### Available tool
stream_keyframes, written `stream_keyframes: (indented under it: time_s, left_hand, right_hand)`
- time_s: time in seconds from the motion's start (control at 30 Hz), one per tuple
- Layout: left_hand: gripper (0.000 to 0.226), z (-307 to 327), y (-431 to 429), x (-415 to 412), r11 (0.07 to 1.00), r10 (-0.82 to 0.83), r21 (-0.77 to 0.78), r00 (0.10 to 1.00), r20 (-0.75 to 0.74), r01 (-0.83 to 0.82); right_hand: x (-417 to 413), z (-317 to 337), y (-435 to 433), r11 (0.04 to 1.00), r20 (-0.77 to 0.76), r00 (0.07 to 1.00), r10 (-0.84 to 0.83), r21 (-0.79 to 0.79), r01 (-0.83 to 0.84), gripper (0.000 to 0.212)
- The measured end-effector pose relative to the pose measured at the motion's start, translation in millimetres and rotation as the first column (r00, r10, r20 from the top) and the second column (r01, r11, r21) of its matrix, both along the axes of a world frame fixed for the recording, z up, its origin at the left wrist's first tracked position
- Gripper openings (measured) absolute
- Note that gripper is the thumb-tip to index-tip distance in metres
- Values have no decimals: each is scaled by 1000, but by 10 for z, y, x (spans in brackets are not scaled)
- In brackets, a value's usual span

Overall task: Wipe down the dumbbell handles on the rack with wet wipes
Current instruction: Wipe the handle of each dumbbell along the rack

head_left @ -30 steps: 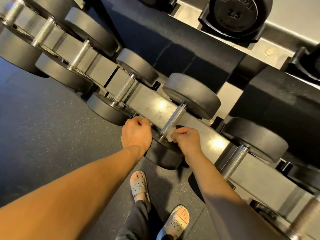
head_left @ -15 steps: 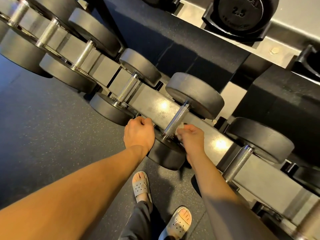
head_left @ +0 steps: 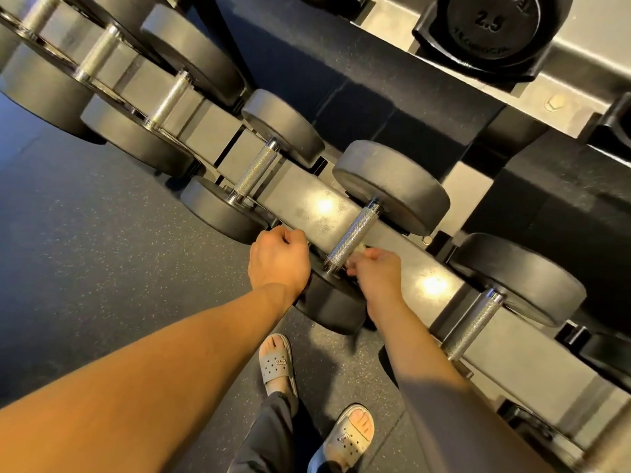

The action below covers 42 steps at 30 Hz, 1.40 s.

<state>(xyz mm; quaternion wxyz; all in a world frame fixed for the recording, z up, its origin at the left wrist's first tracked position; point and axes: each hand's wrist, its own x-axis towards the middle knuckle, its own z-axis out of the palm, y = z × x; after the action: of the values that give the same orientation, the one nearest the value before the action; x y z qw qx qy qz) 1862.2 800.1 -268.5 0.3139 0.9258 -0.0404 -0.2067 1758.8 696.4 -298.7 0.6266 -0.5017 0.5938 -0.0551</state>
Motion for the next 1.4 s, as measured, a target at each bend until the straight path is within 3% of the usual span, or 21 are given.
stream_keyframes:
  time_s: [0.07,0.13,0.17,0.2,0.23,0.27,0.33,0.37,0.43,0.5,0.53,0.67,0.73,0.8,0.97,1.0,1.07,1.13,1.2,1.27,1.4]
  left_hand:
    - [35,-3,15,-8,1000,-12,-17,1000,-1,12]
    - [35,8,16,-15,1000,-3,-29,1000,-8,2]
    - [36,13,10,-19,1000,8,-28,1000,-13,-9]
    - [37,15,5,-19,1000,16,-27,1000,-16,-16]
    - [38,11,3,-17,999,18,-26,1000,-11,-18]
    - [40,6,6,-16,999,15,-28,1000,-4,-15]
    - [38,-8,13,-17,999,4,-36,1000,5,-4]
    - [36,-11,15,-17,999,-3,-35,1000,8,3]
    - [34,-11,12,-17,1000,-11,-24,1000,21,11]
    - [39,10,-3,-26,1000,-6,-7,1000,25,6]
    - [41,16,-7,-28,1000,-2,-2,1000,24,3]
    - [39,27,6,-43,1000,-8,-7,1000,4,8]
    - [38,30,9,-45,1000,-14,-19,1000,-2,14]
    - [38,38,10,-46,1000,-9,-23,1000,0,9]
    - [38,59,-4,-46,1000,-2,-13,1000,-4,2]
    - [37,67,0,-48,1000,-3,-16,1000,-6,3]
    - [35,83,6,-53,1000,-13,-20,1000,-14,13]
    - [34,90,6,-46,1000,-22,-19,999,-26,22]
    - [35,83,11,-41,1000,-19,-25,999,-35,18]
    - [37,67,13,-43,999,-17,-31,999,-30,16]
    - [36,62,-1,-46,1000,-10,-26,999,-31,9]
  right_hand:
    - [-100,70,28,955,-84,967,242,-155,-253,18]
    - [-139,230,-7,779,-130,873,470,-403,-479,15]
    - [-118,301,-63,576,-226,791,569,-577,-579,10]
    - [-66,349,-147,287,-376,687,621,-707,-646,4]
    - [12,382,-230,3,-533,571,624,-730,-684,6]
    - [98,390,-288,-201,-660,450,601,-670,-715,9]
    - [264,409,-284,-374,-775,208,597,-498,-782,6]
    - [341,417,-256,-400,-777,109,620,-432,-808,4]
    - [488,443,-255,-313,-667,-28,744,-312,-897,13]
    - [645,510,-336,-176,-438,-93,894,-152,-973,27]
    - [714,512,-392,-176,-378,-123,917,-107,-979,33]
    - [899,652,-467,-422,-672,-301,677,-19,-906,7]
    - [940,755,-468,-458,-806,-266,529,-8,-889,21]
    - [948,720,-422,-431,-811,-233,536,-27,-902,33]
    - [680,455,-180,-227,-549,-113,828,-145,-963,2]
    - [632,431,-218,-210,-535,-85,841,-177,-962,11]
    - [538,432,-336,-260,-553,-95,828,-227,-939,13]
    - [479,447,-475,-403,-690,-115,715,-272,-874,14]
    - [423,438,-599,-476,-793,7,609,-373,-797,6]
    - [313,394,-586,-459,-813,171,557,-473,-752,1]
    - [-57,137,-229,-228,-587,389,711,-714,-662,5]
